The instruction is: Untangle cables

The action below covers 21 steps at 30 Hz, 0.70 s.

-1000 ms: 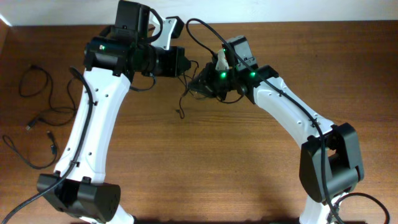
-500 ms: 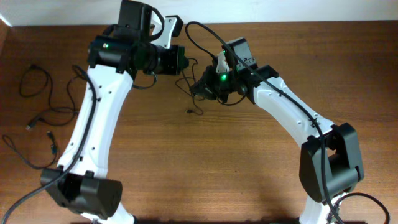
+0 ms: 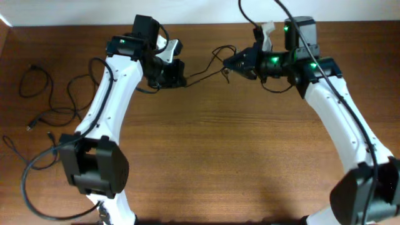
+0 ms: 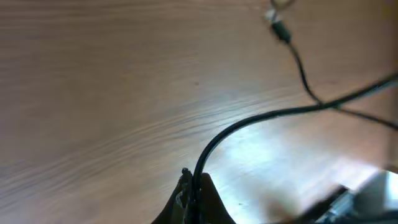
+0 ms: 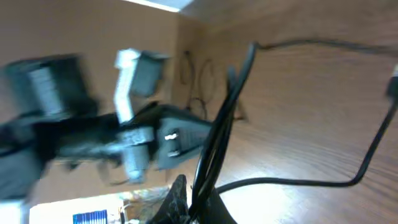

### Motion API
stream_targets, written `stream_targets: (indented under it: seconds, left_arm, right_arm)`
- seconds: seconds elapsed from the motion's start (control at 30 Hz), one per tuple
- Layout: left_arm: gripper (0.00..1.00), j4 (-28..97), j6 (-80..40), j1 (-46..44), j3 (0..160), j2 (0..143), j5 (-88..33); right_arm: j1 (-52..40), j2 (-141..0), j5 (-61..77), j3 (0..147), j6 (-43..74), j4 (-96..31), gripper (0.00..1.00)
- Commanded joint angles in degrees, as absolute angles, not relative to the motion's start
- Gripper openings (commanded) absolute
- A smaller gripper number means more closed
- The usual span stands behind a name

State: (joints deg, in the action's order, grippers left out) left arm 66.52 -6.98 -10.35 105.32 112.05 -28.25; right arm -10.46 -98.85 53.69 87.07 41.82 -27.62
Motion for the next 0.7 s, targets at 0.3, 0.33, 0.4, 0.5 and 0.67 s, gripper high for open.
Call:
stream_targets:
  seconds: [0.3, 0.33, 0.4, 0.5, 0.67]
  left_arm:
    - [0.00, 48.45, -4.23, -25.19, 97.58, 118.41, -56.82]
    - [0.00, 47.66, -4.23, -25.54, 97.58, 118.41, -56.82]
    - [0.00, 46.74, -4.23, -25.71, 97.58, 118.41, -56.82]
    - [0.00, 46.78, -3.66, -25.39, 97.58, 118.41, -56.86]
    - [0.00, 48.01, 2.24, -25.36, 97.58, 118.41, -50.81]
  right_arm:
    - [-7.86, -88.64, 59.81, 87.92, 63.46, -6.17, 0.04]
    - [-7.86, -88.64, 60.49, 87.92, 67.88, -1.28, 0.04]
    - [-7.81, -88.64, 60.69, 87.92, 77.30, 11.40, 0.04]
    - [-7.33, -88.64, 57.10, 87.92, 83.26, 18.76, 0.05]
    - [-1.28, -88.64, 55.92, 87.92, 89.69, 18.96, 0.41]
